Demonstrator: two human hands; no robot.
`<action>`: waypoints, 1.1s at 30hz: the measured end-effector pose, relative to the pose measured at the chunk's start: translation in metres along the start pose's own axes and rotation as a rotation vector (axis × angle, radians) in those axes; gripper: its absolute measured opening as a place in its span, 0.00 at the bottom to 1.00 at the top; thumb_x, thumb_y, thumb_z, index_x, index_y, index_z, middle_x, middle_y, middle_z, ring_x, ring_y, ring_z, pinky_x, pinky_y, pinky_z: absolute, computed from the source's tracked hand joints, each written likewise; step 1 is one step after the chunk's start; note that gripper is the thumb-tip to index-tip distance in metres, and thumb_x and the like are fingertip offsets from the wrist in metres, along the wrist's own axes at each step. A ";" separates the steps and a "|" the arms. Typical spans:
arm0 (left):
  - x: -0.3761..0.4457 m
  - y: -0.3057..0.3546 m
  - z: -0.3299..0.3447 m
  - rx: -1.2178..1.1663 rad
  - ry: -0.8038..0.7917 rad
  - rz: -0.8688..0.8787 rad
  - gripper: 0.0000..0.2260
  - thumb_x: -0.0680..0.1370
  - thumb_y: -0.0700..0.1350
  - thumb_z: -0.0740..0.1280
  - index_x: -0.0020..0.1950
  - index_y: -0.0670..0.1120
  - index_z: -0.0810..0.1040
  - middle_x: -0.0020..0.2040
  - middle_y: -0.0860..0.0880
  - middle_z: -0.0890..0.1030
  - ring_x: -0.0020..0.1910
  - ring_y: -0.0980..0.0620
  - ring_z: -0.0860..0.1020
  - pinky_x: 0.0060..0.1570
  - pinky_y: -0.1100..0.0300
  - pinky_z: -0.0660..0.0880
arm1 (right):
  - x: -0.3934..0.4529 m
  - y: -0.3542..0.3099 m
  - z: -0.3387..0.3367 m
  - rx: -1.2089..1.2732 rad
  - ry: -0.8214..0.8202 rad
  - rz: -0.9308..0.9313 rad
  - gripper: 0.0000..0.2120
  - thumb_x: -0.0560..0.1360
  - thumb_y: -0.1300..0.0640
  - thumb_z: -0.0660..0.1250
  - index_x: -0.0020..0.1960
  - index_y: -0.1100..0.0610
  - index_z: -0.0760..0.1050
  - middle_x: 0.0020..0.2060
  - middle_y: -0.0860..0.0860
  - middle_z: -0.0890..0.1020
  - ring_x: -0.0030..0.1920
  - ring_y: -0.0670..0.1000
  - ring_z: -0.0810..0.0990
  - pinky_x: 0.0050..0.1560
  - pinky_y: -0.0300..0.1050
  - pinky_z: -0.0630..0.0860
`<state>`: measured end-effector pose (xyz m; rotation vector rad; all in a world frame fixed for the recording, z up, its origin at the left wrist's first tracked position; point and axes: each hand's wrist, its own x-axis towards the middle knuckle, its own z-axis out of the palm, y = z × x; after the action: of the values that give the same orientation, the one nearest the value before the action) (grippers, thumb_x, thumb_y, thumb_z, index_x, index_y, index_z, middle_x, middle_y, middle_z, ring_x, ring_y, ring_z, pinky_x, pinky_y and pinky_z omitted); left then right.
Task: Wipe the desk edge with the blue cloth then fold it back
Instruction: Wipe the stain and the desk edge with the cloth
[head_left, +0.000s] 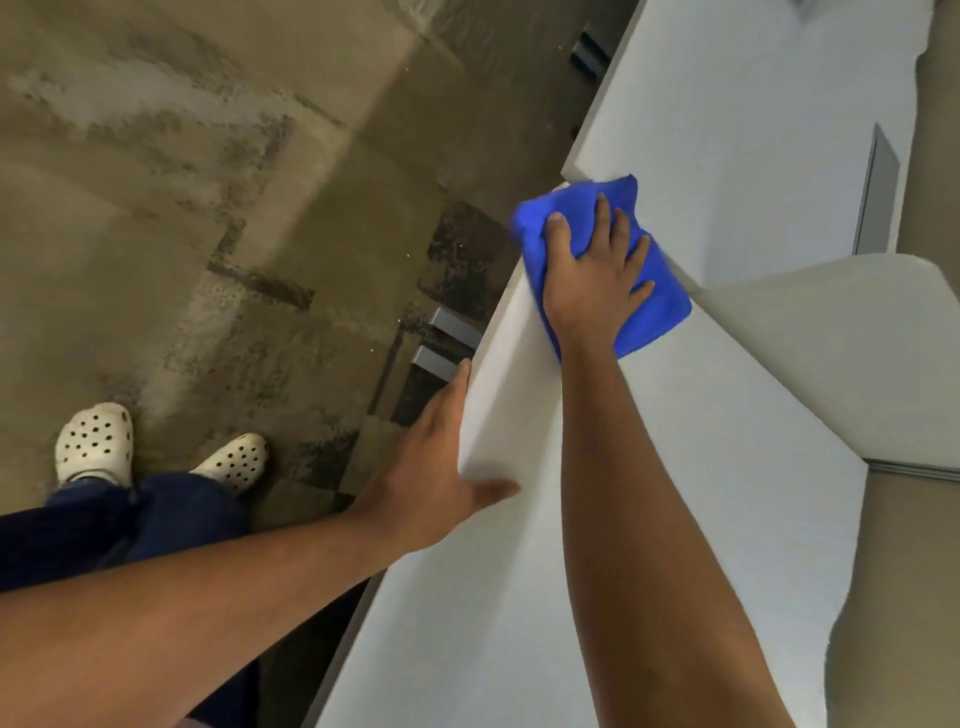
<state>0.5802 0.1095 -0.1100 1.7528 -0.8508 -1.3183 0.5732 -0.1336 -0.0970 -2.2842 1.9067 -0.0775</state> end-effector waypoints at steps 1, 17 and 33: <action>0.000 -0.001 0.000 0.000 0.007 0.011 0.58 0.69 0.66 0.77 0.82 0.62 0.36 0.84 0.58 0.54 0.79 0.51 0.63 0.73 0.50 0.69 | -0.005 -0.004 0.002 -0.001 0.002 -0.019 0.32 0.83 0.33 0.49 0.84 0.44 0.52 0.84 0.46 0.55 0.84 0.58 0.48 0.80 0.71 0.45; -0.011 -0.007 0.013 -0.052 0.094 0.053 0.52 0.74 0.65 0.73 0.82 0.61 0.36 0.85 0.58 0.50 0.81 0.49 0.60 0.72 0.50 0.66 | -0.025 0.125 -0.031 0.086 0.024 0.048 0.30 0.86 0.42 0.55 0.84 0.50 0.54 0.84 0.46 0.58 0.84 0.52 0.52 0.81 0.64 0.50; -0.004 -0.018 0.018 -0.079 0.110 0.131 0.50 0.75 0.65 0.71 0.83 0.59 0.40 0.83 0.57 0.55 0.76 0.53 0.64 0.71 0.52 0.68 | 0.037 -0.041 -0.004 -0.019 0.024 -0.442 0.20 0.82 0.42 0.56 0.52 0.56 0.79 0.50 0.54 0.84 0.53 0.58 0.82 0.60 0.59 0.76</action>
<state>0.5630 0.1181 -0.1265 1.6635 -0.8262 -1.1444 0.6191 -0.1629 -0.0888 -2.6835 1.3817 -0.1410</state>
